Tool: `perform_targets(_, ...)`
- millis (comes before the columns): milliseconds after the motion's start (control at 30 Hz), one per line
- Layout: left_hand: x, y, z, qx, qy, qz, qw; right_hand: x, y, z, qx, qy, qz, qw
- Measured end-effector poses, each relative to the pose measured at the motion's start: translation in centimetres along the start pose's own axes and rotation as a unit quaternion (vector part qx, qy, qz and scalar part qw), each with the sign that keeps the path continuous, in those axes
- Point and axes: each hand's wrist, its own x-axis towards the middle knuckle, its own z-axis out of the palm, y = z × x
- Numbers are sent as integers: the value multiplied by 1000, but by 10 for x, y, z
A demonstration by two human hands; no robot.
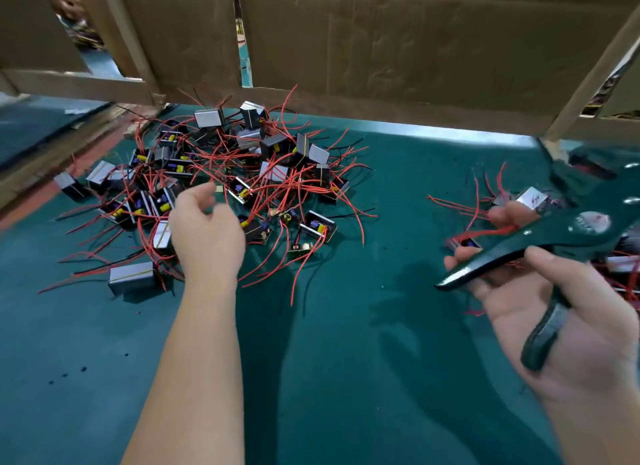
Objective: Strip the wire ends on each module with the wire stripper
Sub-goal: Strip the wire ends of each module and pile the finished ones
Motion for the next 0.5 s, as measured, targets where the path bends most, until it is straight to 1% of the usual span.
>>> perform_targets(67,-1,-4,3,140,-51,-6,989,2,-1,0,7,18,46,999)
perform_targets(100,-4,-5,5,186,-72,-3,980,2,-1,0,18,20,80,996)
perform_targets(200,-11,-5,6,235,-100,15,967,3,1,1,53,25,177,982)
perform_targets(267,-12,-5,5,253,-104,35,961,2,2,2,61,22,214,975)
perform_targets(333,-14,-3,4,220,-97,67,968,1,2,3,58,10,236,970)
perform_targets(400,-17,1,4,124,-97,99,983,1,-1,4,62,-5,257,964)
perform_targets(433,-18,4,3,64,-110,115,985,1,-2,4,67,-19,266,961)
perform_targets(500,-22,11,4,-39,-159,156,974,1,-5,5,76,-57,276,956)
